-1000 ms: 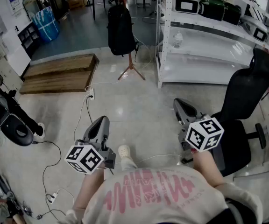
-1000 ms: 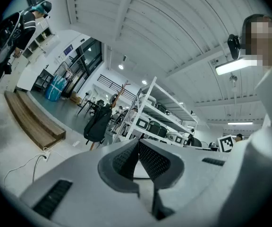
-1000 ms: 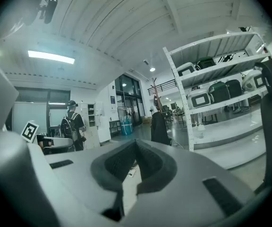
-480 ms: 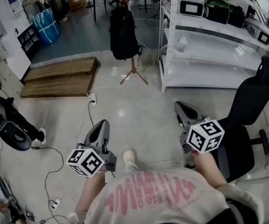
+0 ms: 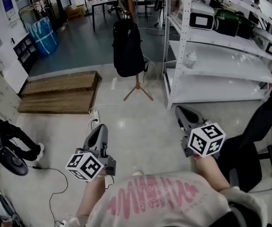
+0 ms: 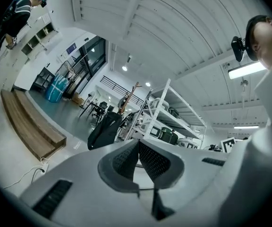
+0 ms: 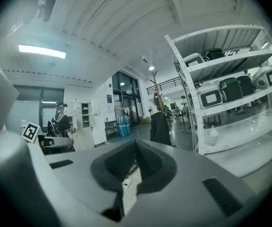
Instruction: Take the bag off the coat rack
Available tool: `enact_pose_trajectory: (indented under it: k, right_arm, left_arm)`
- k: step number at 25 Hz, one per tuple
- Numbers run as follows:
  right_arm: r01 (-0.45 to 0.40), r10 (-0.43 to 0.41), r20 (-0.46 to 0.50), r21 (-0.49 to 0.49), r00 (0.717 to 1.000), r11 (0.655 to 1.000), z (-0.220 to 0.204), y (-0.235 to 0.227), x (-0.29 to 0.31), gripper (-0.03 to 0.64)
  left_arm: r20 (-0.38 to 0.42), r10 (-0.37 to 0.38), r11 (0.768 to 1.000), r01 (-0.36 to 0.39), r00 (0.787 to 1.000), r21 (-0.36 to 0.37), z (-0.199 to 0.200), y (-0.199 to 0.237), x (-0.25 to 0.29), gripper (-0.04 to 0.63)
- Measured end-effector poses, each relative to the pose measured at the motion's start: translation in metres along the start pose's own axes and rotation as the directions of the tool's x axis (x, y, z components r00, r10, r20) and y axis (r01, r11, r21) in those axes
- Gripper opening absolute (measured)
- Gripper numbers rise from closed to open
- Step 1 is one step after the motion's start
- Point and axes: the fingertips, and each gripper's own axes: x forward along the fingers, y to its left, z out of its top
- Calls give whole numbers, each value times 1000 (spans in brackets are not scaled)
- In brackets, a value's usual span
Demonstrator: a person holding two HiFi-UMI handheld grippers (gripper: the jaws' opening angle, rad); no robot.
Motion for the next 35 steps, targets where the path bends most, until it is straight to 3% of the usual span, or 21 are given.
enact_pose_trajectory:
  k: [12,23,31,35]
  right_arm:
    - [5,-10,100,58,995,998,49,-5,142,6]
    - [26,-25,-19,74,1000,997,6,-15,201,6]
    - [63,-56,-66,113,996,992,-6,-77,250,6]
    - [40,-30,-87,116,996,992,0,-110,293,6]
  left_arm:
    - [34,-44,998,42,998,54,87,91,88,5]
    - [11,-49,999,49,999,-24,79,135,132,5]
    - [-61,-26,999,24,998,-31,61,159,192,5]
    - [-29,14,1000,-15,999,-26,67,175,230,5]
